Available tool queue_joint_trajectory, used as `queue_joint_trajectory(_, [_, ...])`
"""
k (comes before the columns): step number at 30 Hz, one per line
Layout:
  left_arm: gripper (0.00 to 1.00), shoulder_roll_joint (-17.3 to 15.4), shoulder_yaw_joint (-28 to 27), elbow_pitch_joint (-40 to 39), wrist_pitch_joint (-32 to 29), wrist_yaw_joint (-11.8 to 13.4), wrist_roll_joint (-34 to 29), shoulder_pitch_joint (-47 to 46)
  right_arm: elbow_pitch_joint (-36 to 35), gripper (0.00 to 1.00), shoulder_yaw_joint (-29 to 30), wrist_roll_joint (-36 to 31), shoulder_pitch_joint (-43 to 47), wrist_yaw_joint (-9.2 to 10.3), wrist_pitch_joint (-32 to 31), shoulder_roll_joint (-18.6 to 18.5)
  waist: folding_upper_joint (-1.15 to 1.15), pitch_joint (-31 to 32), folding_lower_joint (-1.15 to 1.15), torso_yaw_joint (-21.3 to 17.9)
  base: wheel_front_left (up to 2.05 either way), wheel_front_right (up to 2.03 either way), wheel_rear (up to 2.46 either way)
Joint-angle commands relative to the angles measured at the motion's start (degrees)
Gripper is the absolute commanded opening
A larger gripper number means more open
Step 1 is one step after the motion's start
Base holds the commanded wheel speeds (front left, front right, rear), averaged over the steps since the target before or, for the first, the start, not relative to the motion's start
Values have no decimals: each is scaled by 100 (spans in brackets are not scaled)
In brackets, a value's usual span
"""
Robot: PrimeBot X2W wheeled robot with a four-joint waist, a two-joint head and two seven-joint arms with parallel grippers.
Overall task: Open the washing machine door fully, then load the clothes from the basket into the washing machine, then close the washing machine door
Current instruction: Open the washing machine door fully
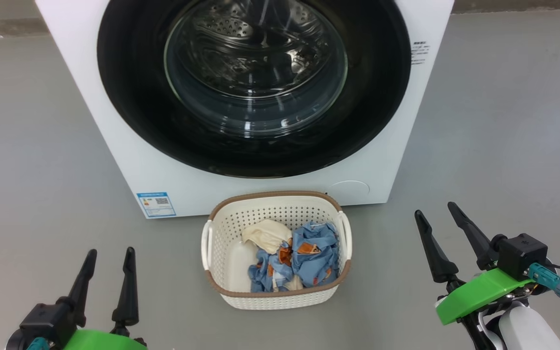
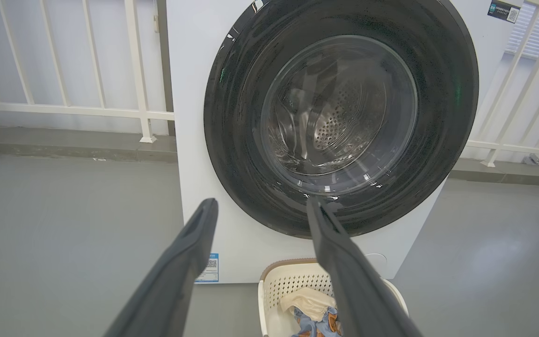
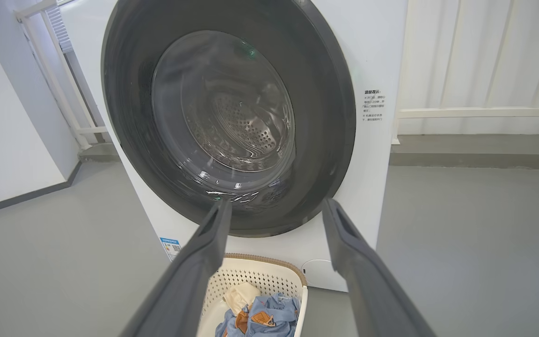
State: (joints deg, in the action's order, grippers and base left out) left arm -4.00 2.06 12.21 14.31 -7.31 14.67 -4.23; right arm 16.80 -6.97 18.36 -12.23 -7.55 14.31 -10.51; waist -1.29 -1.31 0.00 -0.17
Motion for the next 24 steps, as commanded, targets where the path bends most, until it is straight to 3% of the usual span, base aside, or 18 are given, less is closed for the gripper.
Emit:
queue_joint_trajectory(1, [100, -111, -176, -120, 69, -17, -80, -291, -138, 100, -119, 54, -145, 6, 69, -15, 0, -1, 0, -3, 103, 103, -205])
queue_joint_trajectory(14, [100, -122, -147, -153, 69, -17, 66, -296, -150, 100, -93, 69, -149, 6, 69, -1, 0, -50, 0, -10, 115, 115, -230])
queue_joint_trajectory(24, [100, -134, -111, -129, 69, -17, 118, -313, -155, 100, -70, 74, -152, 6, 69, 9, 0, -87, 0, -2, 51, 51, -102])
